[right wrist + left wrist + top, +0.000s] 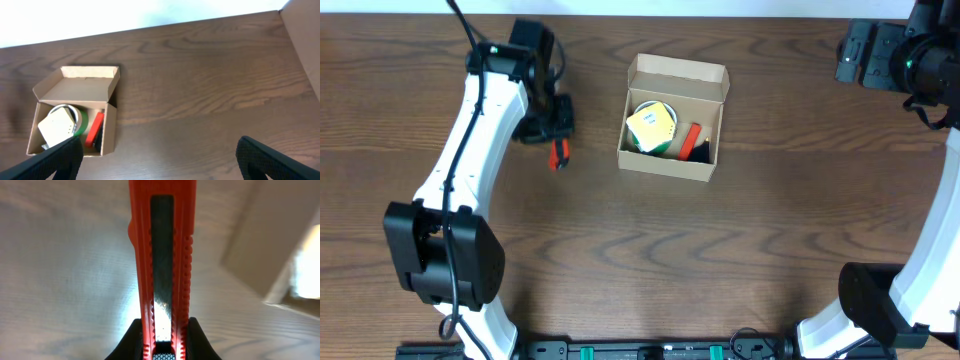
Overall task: Pack container
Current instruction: 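Carry the red box cutter into the box with the left gripper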
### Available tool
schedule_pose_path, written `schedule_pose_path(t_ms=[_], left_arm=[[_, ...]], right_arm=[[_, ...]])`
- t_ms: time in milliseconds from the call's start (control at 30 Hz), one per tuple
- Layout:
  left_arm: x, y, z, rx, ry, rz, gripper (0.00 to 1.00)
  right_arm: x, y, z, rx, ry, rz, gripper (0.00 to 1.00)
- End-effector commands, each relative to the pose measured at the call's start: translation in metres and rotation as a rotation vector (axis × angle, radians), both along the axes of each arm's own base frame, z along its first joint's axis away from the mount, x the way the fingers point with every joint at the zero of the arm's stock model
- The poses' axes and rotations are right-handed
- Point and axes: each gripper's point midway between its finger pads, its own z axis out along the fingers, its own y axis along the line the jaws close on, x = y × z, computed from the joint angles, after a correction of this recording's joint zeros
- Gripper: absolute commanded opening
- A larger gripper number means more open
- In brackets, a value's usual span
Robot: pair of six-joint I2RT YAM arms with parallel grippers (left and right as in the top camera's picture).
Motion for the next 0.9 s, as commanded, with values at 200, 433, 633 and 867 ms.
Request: schedule_pose_path(t_ms=[200,433,633,867], left_arm=[[0.003,-0.087,0.079,-0.021,-0.235,-0.323,0.06],[-0.019,-0.155,0.086,0.007,-0.320,-0.479,0.06],[-0.029,-0.185,0.091,0.031,-0.387,-0.603,0.06],[-0.047,-0.186,0.077,0.104,-0.366,-0.997,0.06]], right_arm=[[0.000,-0.003,-0.001,0.008,0.002,-0.017,0.99],[0.000,-0.003,-0.001,0.008,0.002,-0.017,0.99],[0.000,-0.003,-0.001,0.008,0.002,-0.017,0.99],[0.000,-0.003,-0.001,0.008,0.002,-0.017,0.99]])
